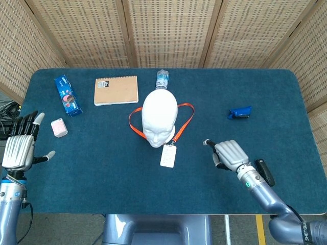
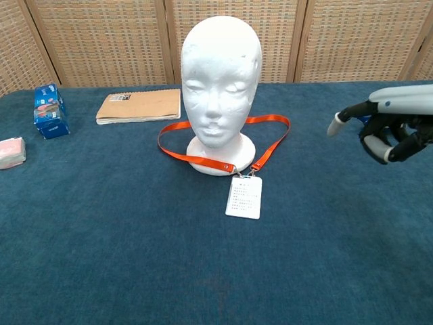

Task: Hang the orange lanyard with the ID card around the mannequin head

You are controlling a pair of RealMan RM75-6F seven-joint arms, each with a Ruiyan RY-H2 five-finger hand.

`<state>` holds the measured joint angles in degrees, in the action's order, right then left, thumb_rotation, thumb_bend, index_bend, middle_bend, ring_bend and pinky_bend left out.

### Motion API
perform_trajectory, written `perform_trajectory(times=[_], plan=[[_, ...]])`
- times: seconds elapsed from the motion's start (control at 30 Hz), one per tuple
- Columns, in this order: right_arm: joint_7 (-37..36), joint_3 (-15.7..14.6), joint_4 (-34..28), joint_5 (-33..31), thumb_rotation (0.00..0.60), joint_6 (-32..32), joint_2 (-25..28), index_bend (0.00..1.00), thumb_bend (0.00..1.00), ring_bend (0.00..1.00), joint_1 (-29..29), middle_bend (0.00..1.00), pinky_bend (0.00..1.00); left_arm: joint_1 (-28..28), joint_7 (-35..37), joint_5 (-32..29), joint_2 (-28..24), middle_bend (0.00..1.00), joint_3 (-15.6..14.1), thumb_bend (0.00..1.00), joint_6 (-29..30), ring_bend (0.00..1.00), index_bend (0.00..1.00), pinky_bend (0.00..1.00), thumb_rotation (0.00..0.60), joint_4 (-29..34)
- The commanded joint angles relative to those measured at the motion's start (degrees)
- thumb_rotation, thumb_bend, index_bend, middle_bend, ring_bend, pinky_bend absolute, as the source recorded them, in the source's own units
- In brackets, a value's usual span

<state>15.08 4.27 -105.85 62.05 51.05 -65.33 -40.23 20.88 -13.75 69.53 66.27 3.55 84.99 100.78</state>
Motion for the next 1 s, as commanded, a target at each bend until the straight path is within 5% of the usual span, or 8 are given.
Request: perform_trajectory(times=[0.03,0.7,1.0], plan=[[1.2,-0.5,1.1,0.9,0.600,-2.8,-3.6,0.24,0.89,0.60,-1.9,0.72,0.73,-0.9,0.7,1.2,0.0,0.00,-0.5,0.00,0.5,0.00,0.00,0.00,0.600,0.0],[11.4,0.9,14.8,-14.9,0.600,-9.3,-23.9,0.26,0.89,0.61,-13.4,0.72,0.73,-1.9,-0.1,-0.4,-0.1,0.00,1.0,0.00,-3.6,0.00,0.00,0.00,0.600,-1.5],[15.5,-1.2,15.9,-20.2,0.600,-8.3,-26.3,0.30,0.89,0.61,-15.9,0.72,0.73,-2.2,0.8,-0.3,-0.3,0.00,1.9,0.00,-5.0,0.00,0.00,0.00,0.600,-2.1]])
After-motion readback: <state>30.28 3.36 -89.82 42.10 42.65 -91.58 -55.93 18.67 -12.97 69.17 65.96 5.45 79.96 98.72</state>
